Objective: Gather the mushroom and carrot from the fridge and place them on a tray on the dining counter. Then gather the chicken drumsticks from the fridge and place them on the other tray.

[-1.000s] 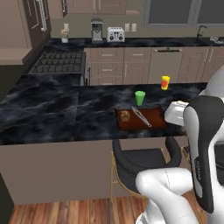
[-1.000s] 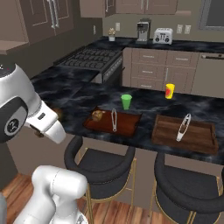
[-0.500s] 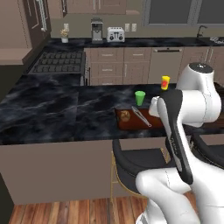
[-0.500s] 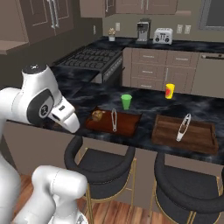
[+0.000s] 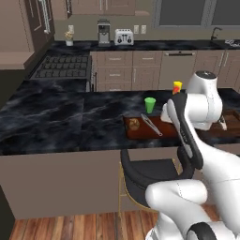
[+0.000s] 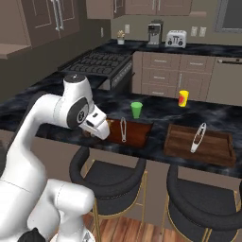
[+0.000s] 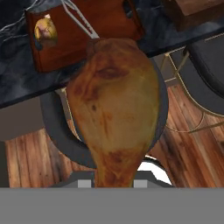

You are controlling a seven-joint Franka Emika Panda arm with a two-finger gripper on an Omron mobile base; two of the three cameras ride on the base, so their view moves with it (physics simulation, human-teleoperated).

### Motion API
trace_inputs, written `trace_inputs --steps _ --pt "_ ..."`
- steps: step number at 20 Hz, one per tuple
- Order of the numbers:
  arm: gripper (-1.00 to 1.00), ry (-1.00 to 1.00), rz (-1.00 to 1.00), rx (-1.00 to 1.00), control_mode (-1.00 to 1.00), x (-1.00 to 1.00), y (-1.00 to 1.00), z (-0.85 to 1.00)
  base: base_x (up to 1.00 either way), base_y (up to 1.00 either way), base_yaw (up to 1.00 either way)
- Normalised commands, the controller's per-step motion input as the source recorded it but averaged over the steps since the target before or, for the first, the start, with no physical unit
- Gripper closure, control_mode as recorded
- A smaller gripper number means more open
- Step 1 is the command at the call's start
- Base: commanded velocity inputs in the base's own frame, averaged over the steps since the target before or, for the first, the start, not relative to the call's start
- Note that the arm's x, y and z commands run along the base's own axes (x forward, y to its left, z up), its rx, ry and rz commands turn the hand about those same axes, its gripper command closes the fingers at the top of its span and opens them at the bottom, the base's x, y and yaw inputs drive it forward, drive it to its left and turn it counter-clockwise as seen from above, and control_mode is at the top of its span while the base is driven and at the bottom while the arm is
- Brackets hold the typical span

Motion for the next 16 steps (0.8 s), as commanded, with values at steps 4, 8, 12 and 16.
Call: trace_inputs --steps 4,8,12,16 --pt "1.00 0.16 0.00 0.01 -1.00 0.85 -0.23 -0.37 0.00 0.00 0.00" --pt "1.00 0.14 0.01 0.00 -1.00 0.87 -0.08 -0.45 0.00 0.00 0.00" --pt "1.00 0.12 0.02 0.01 -1.00 0.86 -0.01 -0.44 0.00 0.00 0.00" --pt "1.00 0.10 0.01 0.01 -1.00 0.83 0.00 -0.44 0.00 0.00 0.00"
